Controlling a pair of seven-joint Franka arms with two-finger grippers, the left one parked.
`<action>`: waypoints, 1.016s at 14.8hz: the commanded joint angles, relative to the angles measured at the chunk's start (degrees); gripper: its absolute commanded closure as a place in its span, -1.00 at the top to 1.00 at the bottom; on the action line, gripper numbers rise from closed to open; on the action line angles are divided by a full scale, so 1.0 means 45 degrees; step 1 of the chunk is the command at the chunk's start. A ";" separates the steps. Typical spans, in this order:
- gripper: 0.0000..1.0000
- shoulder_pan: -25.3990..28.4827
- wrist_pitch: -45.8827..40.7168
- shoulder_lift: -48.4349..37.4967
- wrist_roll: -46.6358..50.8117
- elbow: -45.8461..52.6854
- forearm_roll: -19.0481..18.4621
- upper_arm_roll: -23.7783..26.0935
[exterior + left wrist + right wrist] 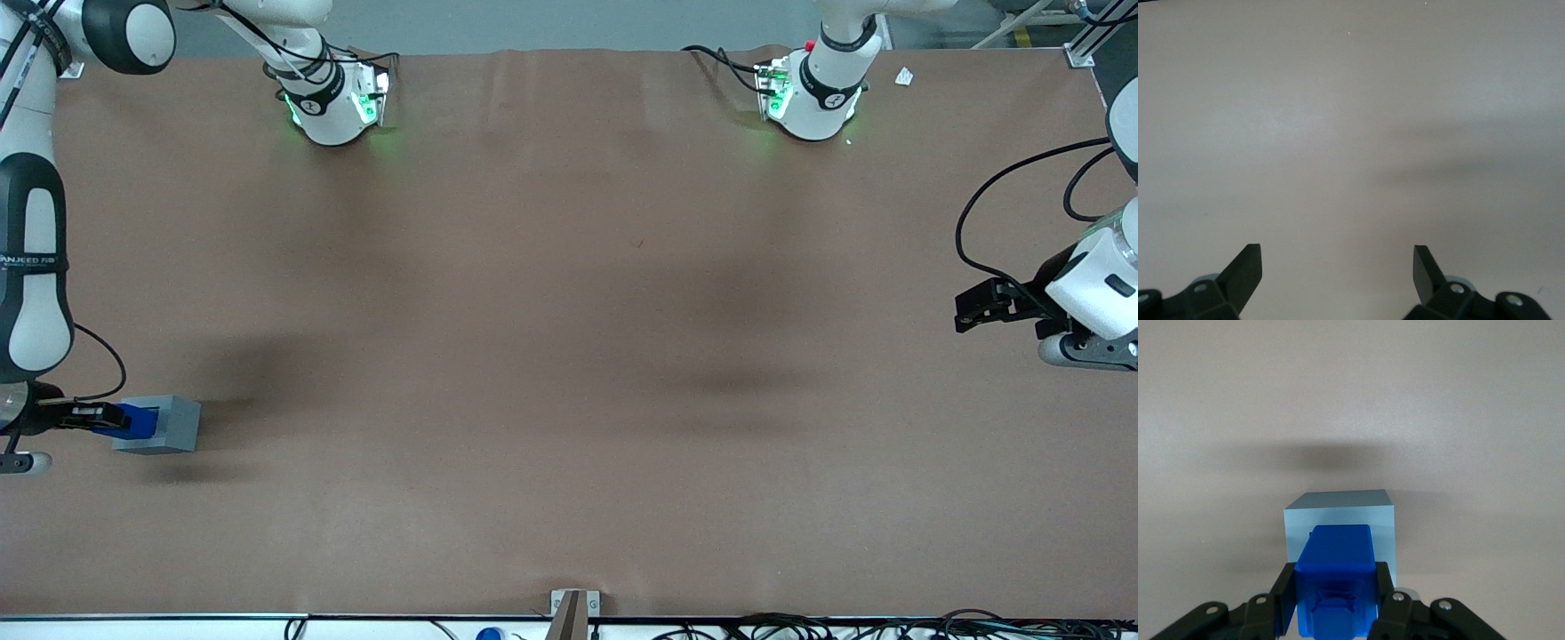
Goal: Insert blue part into gray base with right arm
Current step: 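Lower the blue part into the gray base's square opening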
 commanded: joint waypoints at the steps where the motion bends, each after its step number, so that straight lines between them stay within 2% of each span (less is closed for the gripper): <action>1: -0.99 -0.0132 -0.0030 0.0346 -0.0083 -0.0193 0.0041 0.0207; 15: -0.99 -0.0229 0.0009 0.0268 -0.0122 0.0002 0.0021 0.0246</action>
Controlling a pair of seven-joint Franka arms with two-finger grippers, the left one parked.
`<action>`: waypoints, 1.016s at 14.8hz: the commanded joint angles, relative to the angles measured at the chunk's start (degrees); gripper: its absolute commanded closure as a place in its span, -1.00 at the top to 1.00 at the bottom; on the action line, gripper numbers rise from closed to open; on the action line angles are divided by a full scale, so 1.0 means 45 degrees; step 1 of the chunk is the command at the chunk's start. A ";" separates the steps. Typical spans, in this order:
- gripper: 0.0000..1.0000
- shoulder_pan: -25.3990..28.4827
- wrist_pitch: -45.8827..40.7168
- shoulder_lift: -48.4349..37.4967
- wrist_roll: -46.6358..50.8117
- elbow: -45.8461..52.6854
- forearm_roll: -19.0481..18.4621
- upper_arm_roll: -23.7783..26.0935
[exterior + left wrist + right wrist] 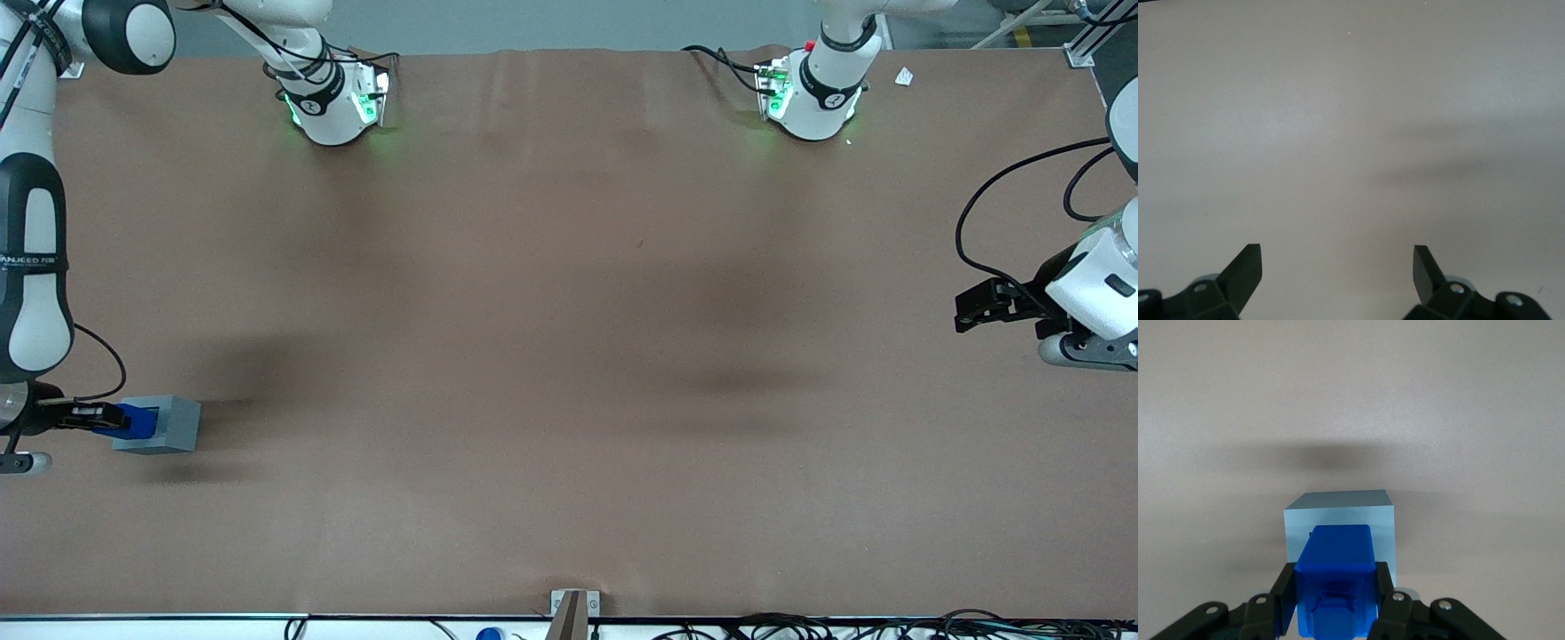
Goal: Insert blue part into gray base with right arm
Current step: 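Lower the blue part into the gray base's square opening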
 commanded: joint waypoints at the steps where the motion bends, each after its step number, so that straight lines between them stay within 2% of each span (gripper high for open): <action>1: -0.99 -0.0229 0.0011 0.0248 -0.0121 -0.0006 0.0025 0.0245; 15: -0.99 -0.0268 -0.0028 0.0209 -0.0122 0.0619 0.0025 0.0401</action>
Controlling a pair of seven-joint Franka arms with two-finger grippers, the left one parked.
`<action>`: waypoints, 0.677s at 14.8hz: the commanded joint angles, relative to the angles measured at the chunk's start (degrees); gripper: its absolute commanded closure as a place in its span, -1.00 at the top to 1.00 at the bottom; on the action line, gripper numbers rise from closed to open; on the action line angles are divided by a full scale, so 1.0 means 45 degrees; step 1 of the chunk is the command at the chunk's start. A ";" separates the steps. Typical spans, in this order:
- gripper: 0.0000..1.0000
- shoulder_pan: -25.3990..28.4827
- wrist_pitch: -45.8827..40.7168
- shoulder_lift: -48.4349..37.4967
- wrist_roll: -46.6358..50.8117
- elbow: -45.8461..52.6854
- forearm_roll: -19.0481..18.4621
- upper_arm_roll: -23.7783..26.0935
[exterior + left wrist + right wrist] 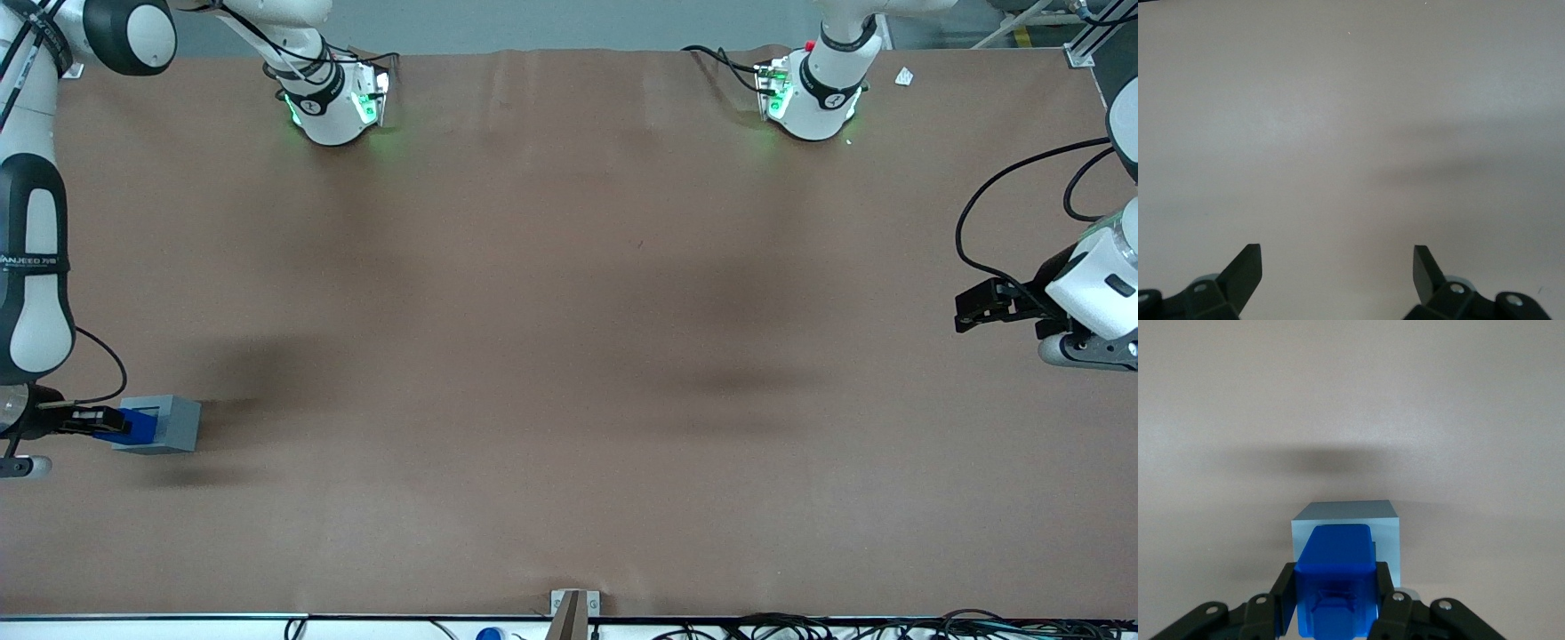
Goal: Insert blue part into gray base with right arm
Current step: 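Lower the blue part into the gray base's square opening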
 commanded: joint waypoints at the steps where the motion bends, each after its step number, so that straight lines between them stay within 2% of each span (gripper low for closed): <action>1: -0.99 -0.0266 -0.0155 0.0131 -0.0122 0.0436 0.0024 0.0265; 10: -0.99 -0.0305 -0.0605 0.0170 -0.0043 0.0338 0.0044 0.0206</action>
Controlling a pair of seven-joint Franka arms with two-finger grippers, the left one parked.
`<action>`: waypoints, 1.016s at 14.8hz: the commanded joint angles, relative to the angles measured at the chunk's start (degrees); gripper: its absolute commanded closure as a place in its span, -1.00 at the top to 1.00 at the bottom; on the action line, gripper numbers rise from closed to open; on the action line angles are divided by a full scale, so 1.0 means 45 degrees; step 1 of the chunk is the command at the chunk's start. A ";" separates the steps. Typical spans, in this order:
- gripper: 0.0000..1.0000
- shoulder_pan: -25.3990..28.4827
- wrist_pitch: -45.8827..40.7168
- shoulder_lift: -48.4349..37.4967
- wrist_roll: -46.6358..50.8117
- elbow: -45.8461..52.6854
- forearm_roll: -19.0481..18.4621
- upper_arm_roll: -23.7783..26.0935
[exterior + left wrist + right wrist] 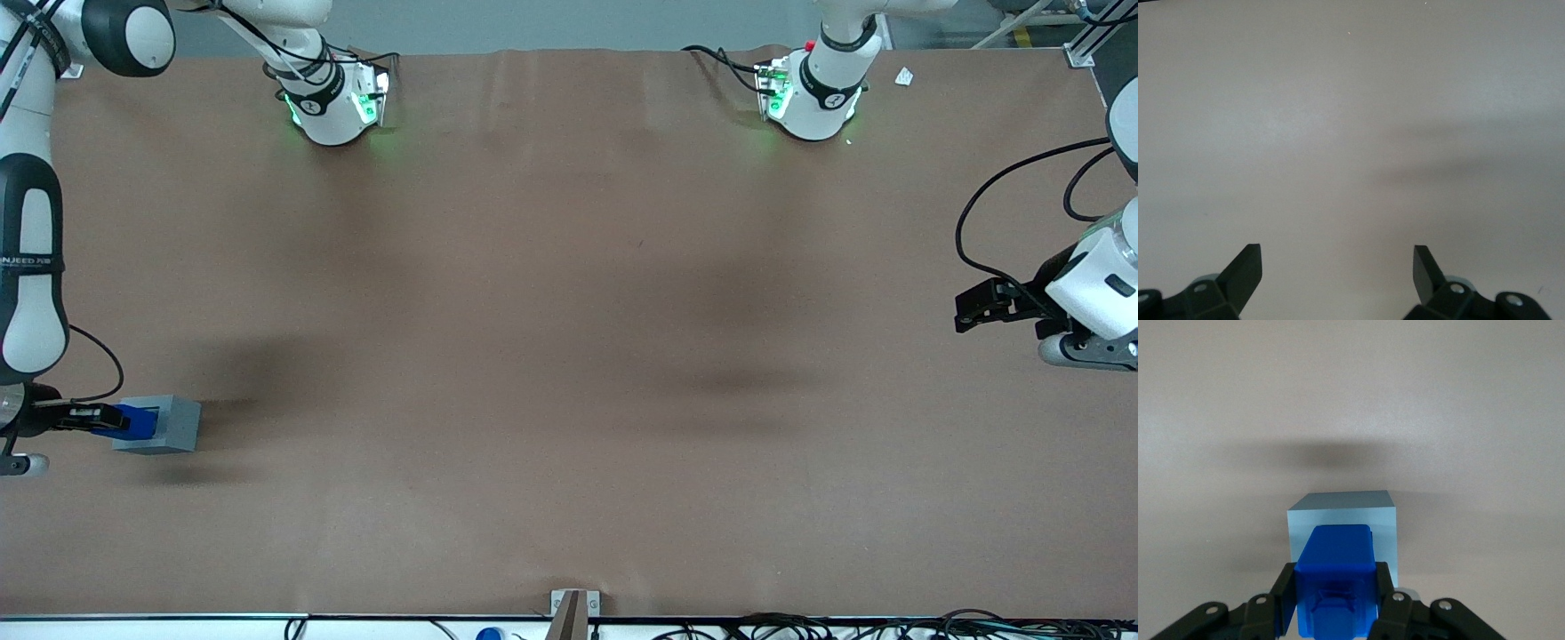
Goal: Insert blue part into gray base with right arm
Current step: 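Lower the blue part into the gray base's square opening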
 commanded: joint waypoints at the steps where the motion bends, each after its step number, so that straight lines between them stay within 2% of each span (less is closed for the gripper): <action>1: -0.99 -0.0189 -0.0151 0.0087 -0.0044 0.0183 0.0044 0.0192; 15: -0.99 -0.0228 -0.0385 0.0126 -0.0005 0.0027 0.0044 0.0192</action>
